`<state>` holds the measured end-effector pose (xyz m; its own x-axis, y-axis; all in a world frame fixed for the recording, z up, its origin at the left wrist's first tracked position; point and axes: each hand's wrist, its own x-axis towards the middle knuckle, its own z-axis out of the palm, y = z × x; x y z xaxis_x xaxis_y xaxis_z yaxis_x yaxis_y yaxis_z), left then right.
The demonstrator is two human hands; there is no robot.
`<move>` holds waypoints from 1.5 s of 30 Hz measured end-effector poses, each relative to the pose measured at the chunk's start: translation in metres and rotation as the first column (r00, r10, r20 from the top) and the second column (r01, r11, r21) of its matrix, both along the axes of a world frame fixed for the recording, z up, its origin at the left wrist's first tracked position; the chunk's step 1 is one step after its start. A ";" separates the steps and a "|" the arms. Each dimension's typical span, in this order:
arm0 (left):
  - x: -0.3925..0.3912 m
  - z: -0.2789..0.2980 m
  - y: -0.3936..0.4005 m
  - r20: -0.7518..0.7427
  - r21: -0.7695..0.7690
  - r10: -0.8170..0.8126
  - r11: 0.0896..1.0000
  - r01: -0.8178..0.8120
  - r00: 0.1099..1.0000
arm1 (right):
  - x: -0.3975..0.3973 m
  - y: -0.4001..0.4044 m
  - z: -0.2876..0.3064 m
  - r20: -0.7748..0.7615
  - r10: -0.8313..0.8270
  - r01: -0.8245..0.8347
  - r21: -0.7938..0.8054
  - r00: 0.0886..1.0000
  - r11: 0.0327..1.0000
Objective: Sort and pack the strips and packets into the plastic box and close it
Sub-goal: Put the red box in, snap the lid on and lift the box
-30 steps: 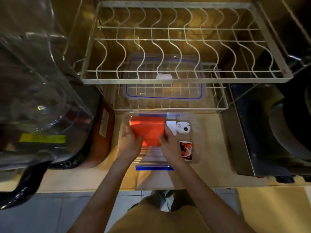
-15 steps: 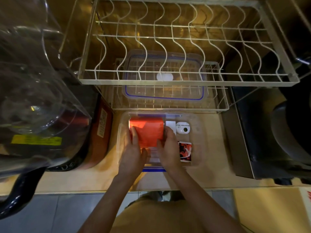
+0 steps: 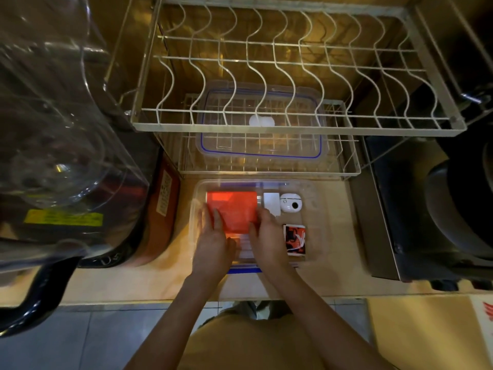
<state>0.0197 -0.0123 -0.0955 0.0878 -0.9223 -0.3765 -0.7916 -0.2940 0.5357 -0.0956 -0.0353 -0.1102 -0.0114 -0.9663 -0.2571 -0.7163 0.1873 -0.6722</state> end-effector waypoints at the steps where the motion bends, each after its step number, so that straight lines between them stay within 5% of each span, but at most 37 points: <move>1: -0.001 0.000 0.000 0.015 0.014 -0.008 1.000 0.008 1.000 | 0.000 0.000 0.000 -0.004 0.025 -0.025 -0.010 1.000 1.000; 9: -0.001 0.007 -0.011 0.026 0.103 -0.028 0.994 0.025 0.999 | -0.006 -0.002 0.007 0.005 0.116 -0.116 -0.008 0.993 0.993; 22: 0.003 0.008 -0.010 0.037 0.030 -0.068 0.997 0.067 0.997 | -0.004 -0.005 0.007 0.122 0.004 -0.011 0.057 0.992 0.998; 28: 0.006 0.058 -0.048 0.052 -0.126 0.013 0.992 -0.006 0.999 | -0.040 -0.036 0.065 0.047 0.000 0.011 -0.224 0.999 0.974; 32: 0.008 0.095 -0.089 0.062 -0.382 -0.073 0.920 0.092 0.995 | -0.068 -0.067 0.083 -0.206 0.001 -0.117 -0.554 0.979 0.824; 38: 0.014 0.086 -0.129 0.284 -0.205 -0.235 0.932 0.298 0.930 | -0.086 -0.108 0.091 -0.577 0.183 -0.300 -0.112 0.796 0.947; 43: 0.023 0.061 -0.143 0.418 -0.083 -0.350 0.904 0.419 0.838 | -0.085 -0.122 0.076 -0.643 0.294 -0.328 0.070 0.707 0.942; 45: 0.024 0.052 -0.142 0.438 -0.172 -0.323 0.886 0.431 0.839 | -0.085 -0.122 0.072 -0.639 0.303 -0.331 0.080 0.707 0.940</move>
<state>0.0441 -0.1543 -0.0432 -0.1982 -0.9708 -0.1351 -0.9690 0.1733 0.1762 -0.1806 -0.1572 -0.0386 0.1513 -0.9519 -0.2665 -0.9885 -0.1454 -0.0416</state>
